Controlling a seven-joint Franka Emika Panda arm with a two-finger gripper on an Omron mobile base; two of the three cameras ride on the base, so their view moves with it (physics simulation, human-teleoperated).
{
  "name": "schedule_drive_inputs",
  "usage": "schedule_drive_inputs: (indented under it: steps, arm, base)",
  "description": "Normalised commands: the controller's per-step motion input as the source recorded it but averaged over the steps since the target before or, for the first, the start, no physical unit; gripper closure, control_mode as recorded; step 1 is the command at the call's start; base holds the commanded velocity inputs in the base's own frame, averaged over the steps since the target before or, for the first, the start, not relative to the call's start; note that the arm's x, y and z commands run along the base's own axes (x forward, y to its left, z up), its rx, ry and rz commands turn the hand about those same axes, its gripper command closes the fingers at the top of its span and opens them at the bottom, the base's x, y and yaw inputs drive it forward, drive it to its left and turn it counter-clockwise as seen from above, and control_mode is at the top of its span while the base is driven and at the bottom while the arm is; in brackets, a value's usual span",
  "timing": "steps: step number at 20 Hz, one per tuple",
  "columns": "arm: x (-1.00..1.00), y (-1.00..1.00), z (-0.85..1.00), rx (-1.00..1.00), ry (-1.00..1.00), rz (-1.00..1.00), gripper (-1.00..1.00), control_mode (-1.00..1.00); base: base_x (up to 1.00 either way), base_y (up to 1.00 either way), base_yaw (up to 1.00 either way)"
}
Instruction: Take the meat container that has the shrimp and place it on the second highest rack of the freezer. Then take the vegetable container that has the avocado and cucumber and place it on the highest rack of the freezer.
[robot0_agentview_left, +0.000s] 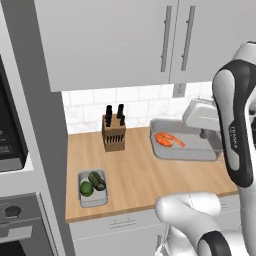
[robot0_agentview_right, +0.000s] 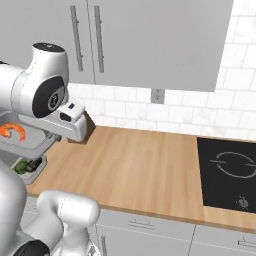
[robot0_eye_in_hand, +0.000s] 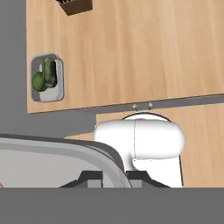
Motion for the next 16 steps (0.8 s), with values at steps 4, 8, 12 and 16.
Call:
schedule_drive_inputs:
  steps: [4,8,12,16]
  arm:
    - [-0.01,0.13,-0.16,0.0,0.0,0.02,1.0,1.0]
    - [0.0,0.0,0.0,0.0,0.0,0.0,1.0,1.0]
    - [0.0,0.0,0.0,0.0,0.0,0.0,1.0,1.0]
    - [0.0,0.0,0.0,0.0,0.0,0.0,1.0,1.0]
  base:
    - [-0.18,0.02,0.01]
    - [-1.0,0.22,0.12]
    - [-0.95,0.3,0.42]
    - [-0.31,0.68,0.39]
